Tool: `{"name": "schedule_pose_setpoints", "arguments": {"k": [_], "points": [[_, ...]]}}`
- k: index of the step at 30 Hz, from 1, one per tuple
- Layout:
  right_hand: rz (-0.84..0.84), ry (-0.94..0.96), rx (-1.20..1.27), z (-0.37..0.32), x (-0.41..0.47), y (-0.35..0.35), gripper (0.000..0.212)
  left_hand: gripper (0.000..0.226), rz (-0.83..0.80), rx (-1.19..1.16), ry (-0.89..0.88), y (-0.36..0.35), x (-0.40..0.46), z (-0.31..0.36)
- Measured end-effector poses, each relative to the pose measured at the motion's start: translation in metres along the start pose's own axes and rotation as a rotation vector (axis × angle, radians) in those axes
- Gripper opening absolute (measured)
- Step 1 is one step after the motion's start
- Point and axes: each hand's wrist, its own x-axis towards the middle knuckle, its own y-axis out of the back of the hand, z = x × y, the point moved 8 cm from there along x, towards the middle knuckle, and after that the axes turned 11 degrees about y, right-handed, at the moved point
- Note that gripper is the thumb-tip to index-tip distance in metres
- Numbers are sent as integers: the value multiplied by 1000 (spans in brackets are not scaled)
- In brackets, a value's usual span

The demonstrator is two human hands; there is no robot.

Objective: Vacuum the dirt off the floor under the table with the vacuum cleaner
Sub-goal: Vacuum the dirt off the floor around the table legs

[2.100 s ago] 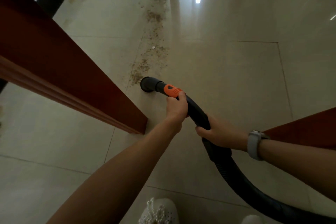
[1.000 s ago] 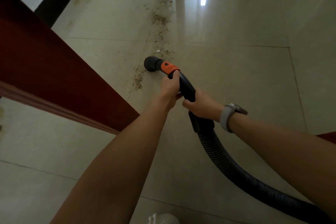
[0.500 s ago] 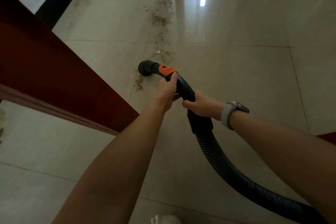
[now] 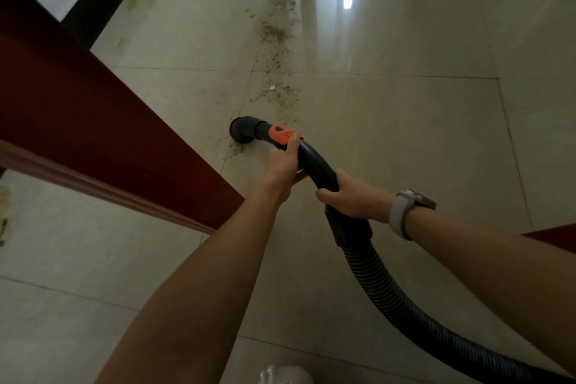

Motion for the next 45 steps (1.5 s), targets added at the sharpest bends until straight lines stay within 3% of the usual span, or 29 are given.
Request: {"name": "schedule_pose_setpoints", "arguments": {"k": [7, 20, 26, 32, 39, 45], "points": [[-15, -21, -5, 15, -5, -7, 36, 25, 36, -44, 37, -3, -2, -7], [-64, -37, 71, 33, -32, -14, 34, 45, 105, -35, 111, -7, -11, -37], [-32, 1, -38, 17, -25, -14, 31, 40, 141, -95, 82, 6, -13, -30], [-10, 22, -139, -1, -1, -9, 23, 22, 177, -152, 25, 14, -13, -7], [-27, 37, -156, -6, 3, -5, 24, 19, 165, -144, 14, 12, -15, 1], [-10, 55, -34, 8, -24, -1, 25, 32, 153, -121, 18, -2, -26, -13]]}}
